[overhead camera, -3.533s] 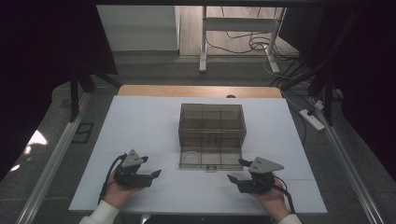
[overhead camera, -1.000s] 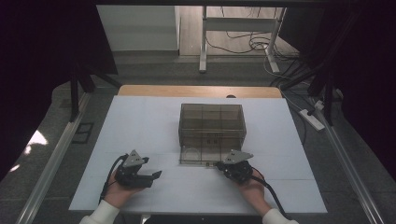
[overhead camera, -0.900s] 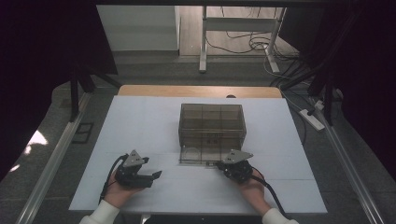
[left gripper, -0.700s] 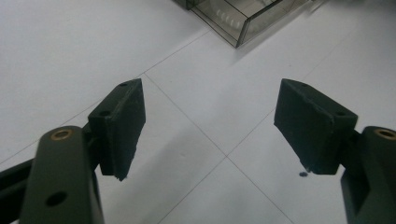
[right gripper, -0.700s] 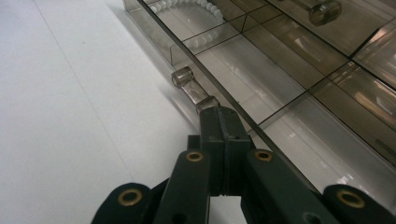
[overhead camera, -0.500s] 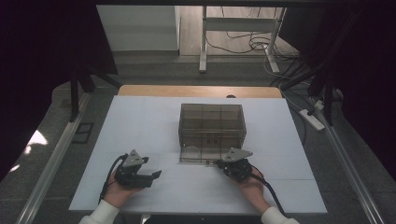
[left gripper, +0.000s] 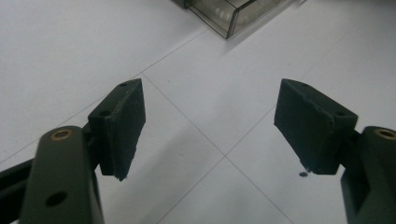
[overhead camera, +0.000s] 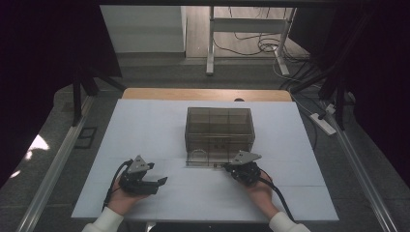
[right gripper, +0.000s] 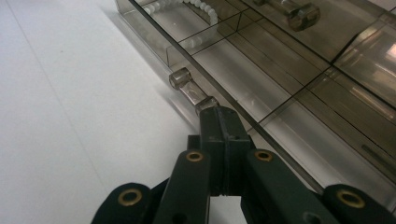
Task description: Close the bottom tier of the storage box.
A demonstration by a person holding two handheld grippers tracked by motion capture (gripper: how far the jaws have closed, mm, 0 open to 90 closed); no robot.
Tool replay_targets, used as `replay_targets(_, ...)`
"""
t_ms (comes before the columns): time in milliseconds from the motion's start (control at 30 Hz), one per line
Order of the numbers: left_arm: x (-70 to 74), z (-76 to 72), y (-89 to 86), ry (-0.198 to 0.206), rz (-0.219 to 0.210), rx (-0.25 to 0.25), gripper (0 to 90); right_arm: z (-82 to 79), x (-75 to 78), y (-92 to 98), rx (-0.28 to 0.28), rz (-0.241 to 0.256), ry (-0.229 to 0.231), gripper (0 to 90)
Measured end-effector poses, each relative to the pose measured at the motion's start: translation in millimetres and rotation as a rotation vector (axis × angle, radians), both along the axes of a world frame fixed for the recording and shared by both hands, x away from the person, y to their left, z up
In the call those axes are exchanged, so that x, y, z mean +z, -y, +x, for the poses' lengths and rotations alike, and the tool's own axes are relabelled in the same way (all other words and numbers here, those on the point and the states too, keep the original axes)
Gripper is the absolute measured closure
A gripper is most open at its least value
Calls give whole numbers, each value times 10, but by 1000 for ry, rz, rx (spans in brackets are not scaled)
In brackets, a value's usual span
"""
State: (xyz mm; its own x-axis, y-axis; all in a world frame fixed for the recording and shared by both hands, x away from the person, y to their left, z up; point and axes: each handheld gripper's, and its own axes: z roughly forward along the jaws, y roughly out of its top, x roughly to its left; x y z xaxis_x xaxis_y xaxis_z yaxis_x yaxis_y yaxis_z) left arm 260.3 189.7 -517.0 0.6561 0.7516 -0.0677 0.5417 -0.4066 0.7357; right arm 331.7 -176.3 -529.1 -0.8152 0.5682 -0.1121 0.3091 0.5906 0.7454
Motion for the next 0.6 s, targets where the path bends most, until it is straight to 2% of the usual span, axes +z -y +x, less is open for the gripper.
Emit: replay_targets(600,4,-4,-1,7,3,1,257,121,-13,-11,-32,-8,3,893)
